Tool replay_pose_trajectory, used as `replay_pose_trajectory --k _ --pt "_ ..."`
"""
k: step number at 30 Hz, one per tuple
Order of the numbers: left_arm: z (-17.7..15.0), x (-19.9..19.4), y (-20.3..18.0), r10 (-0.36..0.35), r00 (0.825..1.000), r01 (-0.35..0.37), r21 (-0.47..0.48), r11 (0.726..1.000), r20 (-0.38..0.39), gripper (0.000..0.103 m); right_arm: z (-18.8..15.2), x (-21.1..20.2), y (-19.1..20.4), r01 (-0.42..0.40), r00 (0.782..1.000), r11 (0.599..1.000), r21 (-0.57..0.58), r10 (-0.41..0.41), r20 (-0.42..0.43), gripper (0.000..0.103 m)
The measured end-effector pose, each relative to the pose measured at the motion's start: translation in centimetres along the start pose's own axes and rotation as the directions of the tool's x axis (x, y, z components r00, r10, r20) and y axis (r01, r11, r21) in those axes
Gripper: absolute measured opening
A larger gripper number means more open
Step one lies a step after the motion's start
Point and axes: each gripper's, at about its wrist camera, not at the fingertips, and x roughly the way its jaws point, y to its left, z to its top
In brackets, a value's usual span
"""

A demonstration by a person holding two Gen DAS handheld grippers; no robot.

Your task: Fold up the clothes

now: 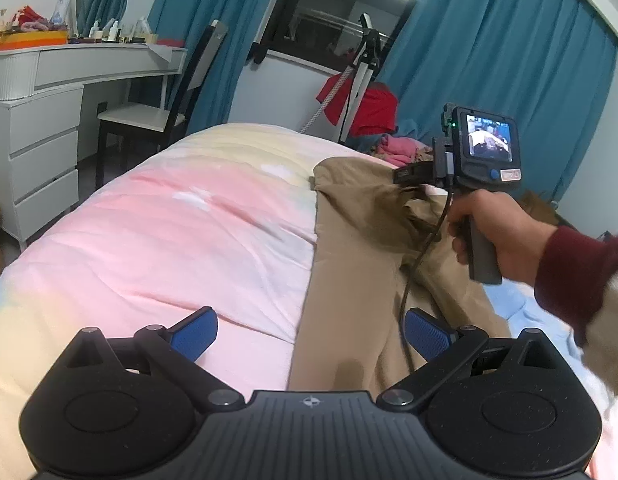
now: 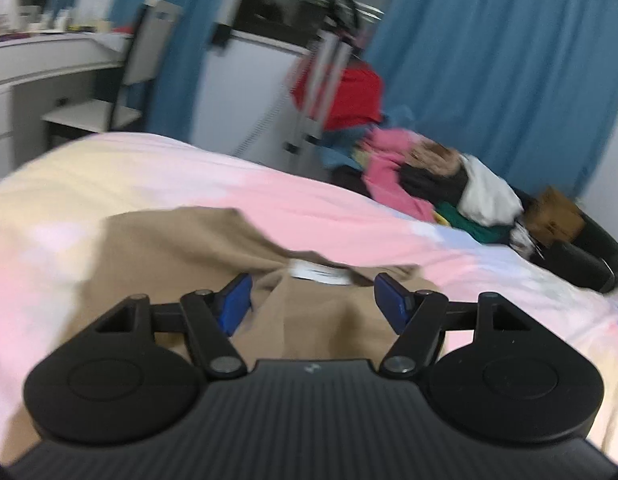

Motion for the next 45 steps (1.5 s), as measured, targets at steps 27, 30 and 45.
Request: replay_pose_trajectory --k 27,30,45 --pt "-0.7 1.2 -0.8 0.004 1.000 -0.003 0.042 0.999 -0.031 0.100 -6.6 -1.9 -5.5 -0.251 0.966 0.840 0.480 0.253 0.063 0.008" --pt "-0.8 1.3 -0.8 -0.007 0.999 0.009 0.048 0.999 -0.037 0.100 -6.4 -1.8 -6.3 -0.185 0.983 0.865 0.467 0.163 0.088 0.007" --pt "-0.9 1.5 -1.2 0.015 0.999 -0.012 0.093 0.996 -0.032 0.100 -7.1 -11.8 -10.7 -0.253 0.966 0.859 0.445 0.200 0.163 0.010"
